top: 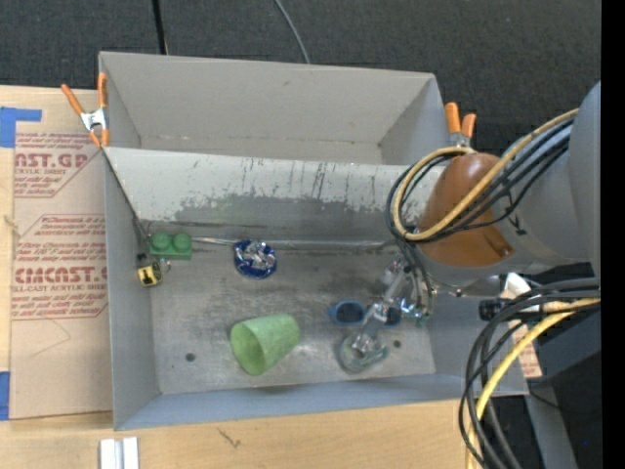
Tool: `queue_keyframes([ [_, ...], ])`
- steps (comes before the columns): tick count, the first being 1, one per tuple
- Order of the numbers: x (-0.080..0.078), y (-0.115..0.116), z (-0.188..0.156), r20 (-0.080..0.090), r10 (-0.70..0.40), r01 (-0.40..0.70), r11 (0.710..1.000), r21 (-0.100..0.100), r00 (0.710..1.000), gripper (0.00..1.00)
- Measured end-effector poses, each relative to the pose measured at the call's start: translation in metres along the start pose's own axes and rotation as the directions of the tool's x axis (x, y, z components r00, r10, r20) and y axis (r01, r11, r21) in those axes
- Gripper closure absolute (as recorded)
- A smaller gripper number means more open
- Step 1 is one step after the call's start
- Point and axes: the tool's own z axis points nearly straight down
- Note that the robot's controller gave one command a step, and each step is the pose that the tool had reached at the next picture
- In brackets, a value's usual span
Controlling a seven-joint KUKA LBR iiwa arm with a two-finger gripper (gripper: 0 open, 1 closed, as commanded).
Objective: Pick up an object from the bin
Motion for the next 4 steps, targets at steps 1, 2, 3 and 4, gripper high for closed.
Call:
queue_keyframes([
  [1, 0.001, 0.0, 0.003, 0.002, 0.001, -0.001, 1.0, 0.0, 1.0, 1.0],
  [2, 0.002, 0.0, 0.0, 0.001, 0.001, -0.001, 1.0, 0.0, 1.0, 1.0],
  [3, 0.002, 0.001, -0.009, 0.001, 0.001, -0.001, 1.0, 0.0, 1.0, 1.0],
  [4, 0.002, 0.001, -0.016, 0.001, 0.001, -0.001, 1.0, -0.001, 1.0, 1.0],
])
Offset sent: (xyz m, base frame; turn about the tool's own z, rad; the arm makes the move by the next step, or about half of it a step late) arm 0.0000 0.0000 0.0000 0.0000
